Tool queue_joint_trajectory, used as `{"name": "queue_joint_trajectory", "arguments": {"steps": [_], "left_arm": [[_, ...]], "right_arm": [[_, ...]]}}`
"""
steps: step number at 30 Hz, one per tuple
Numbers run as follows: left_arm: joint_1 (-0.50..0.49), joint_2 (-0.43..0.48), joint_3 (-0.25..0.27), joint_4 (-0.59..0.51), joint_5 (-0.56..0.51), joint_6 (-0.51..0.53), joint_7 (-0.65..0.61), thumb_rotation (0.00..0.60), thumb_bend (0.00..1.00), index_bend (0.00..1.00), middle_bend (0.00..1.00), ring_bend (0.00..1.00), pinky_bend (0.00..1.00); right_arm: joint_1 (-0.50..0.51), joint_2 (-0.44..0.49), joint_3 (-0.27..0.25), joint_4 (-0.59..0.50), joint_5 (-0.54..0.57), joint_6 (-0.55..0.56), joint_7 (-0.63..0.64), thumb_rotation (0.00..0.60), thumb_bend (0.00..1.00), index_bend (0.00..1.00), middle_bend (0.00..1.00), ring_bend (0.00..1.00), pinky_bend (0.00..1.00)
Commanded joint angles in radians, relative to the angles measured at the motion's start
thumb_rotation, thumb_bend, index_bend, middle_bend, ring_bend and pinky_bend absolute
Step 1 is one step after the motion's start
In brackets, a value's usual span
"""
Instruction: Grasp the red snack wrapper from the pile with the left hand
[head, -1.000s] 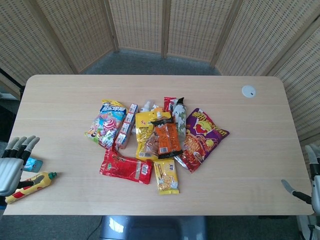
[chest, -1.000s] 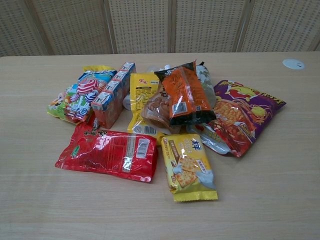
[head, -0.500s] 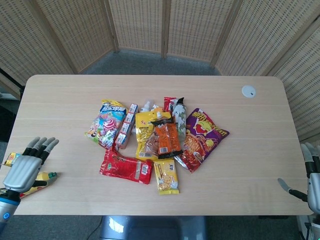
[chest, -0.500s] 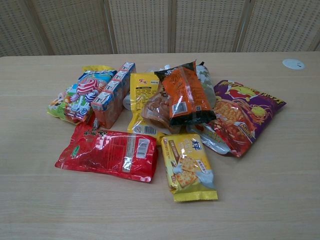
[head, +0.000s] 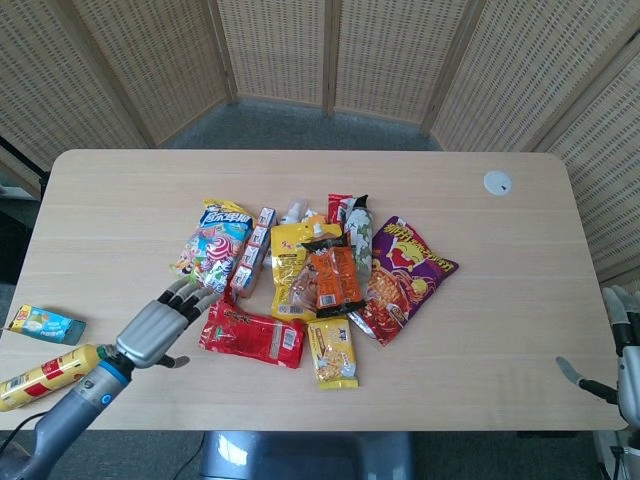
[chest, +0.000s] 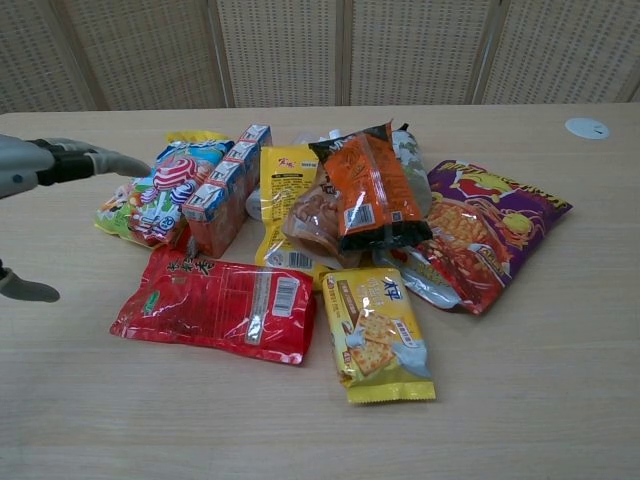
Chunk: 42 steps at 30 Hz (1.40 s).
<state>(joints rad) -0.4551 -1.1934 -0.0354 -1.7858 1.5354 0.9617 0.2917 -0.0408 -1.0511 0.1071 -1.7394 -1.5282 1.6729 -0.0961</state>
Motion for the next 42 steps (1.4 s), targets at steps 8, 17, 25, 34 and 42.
{"name": "queue_joint_trajectory", "arguments": {"steps": [8, 17, 25, 34, 42], "left_arm": [[-0.082, -0.229, -0.005, 0.089, -0.172, -0.106, 0.21, 0.6, 0.02, 0.0, 0.0, 0.0, 0.0], [-0.15, -0.354, -0.03, 0.139, -0.345, -0.121, 0.364, 0.6, 0.02, 0.0, 0.0, 0.0, 0.0], [-0.18, -0.384, -0.005, 0.148, -0.44, -0.096, 0.443, 0.6, 0.02, 0.01, 0.0, 0.0, 0.0], [-0.196, -0.399, 0.022, 0.169, -0.456, -0.07, 0.451, 0.6, 0.02, 0.04, 0.0, 0.0, 0.0], [-0.206, -0.449, 0.032, 0.218, -0.447, -0.03, 0.462, 0.6, 0.02, 0.33, 0.21, 0.35, 0.46]], "right_arm": [[0.0, 0.013, 0.002, 0.002, 0.008, -0.01, 0.045, 0.48, 0.0, 0.0, 0.0, 0.0, 0.0], [-0.001, 0.023, 0.003, 0.005, 0.014, -0.013, 0.078, 0.479, 0.0, 0.0, 0.0, 0.0, 0.0], [-0.002, 0.028, 0.007, 0.007, 0.02, -0.015, 0.099, 0.481, 0.0, 0.0, 0.0, 0.0, 0.0], [0.0, 0.027, 0.004, 0.006, 0.017, -0.02, 0.097, 0.479, 0.0, 0.0, 0.0, 0.0, 0.0], [0.001, 0.025, 0.002, 0.006, 0.015, -0.021, 0.09, 0.482, 0.0, 0.0, 0.0, 0.0, 0.0]]}}
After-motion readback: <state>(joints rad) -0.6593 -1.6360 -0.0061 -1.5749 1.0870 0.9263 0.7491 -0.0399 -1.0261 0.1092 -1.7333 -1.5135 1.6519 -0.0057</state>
